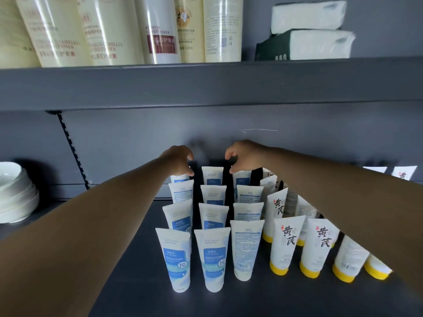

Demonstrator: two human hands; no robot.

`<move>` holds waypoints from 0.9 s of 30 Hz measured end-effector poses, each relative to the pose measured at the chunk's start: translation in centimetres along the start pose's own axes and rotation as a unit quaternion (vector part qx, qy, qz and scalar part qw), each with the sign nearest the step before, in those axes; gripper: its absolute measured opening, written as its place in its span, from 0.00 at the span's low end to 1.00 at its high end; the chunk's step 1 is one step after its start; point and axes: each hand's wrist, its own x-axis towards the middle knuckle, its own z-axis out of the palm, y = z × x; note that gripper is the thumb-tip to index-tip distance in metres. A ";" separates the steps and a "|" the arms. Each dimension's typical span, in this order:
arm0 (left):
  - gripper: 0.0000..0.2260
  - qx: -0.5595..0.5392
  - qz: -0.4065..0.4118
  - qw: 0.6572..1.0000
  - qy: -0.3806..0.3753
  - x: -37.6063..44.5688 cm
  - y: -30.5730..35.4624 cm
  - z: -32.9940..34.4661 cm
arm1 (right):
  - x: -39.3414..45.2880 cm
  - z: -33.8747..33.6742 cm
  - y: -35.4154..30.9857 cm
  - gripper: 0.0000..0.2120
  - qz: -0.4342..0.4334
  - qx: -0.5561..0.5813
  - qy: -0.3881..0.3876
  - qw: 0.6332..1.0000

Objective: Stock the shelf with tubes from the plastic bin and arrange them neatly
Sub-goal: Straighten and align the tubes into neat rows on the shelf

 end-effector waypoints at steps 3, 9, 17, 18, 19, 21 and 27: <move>0.25 -0.002 -0.001 1.000 -0.001 -1.0 1.4 -0.3 | -1.5 -0.4 0.8 0.25 0.006 -0.018 -0.002 1.000; 0.29 0.003 0.026 1.000 0.003 -3.2 4.6 -0.7 | -5.4 -1.6 2.6 0.27 0.032 -0.012 0.011 0.999; 0.29 0.016 0.079 0.997 0.003 -7.5 8.2 -0.8 | -13.3 -2.7 3.8 0.29 0.094 -0.033 0.024 0.995; 0.29 0.014 0.082 0.997 0.004 -7.9 8.5 -0.8 | -14.3 -2.9 4.0 0.28 0.100 -0.036 0.026 0.994; 0.29 0.013 0.086 0.996 0.003 -8.3 8.9 -0.7 | -15.3 -3.1 4.1 0.28 0.109 -0.038 0.026 0.993; 0.29 0.008 0.095 0.995 0.001 -9.4 9.8 -0.6 | -17.6 -3.3 4.4 0.29 0.127 -0.044 0.022 0.991; 0.29 0.010 0.112 0.994 -0.004 -12.4 13.2 -0.1 | -24.0 -4.3 6.1 0.29 0.169 -0.069 0.018 0.983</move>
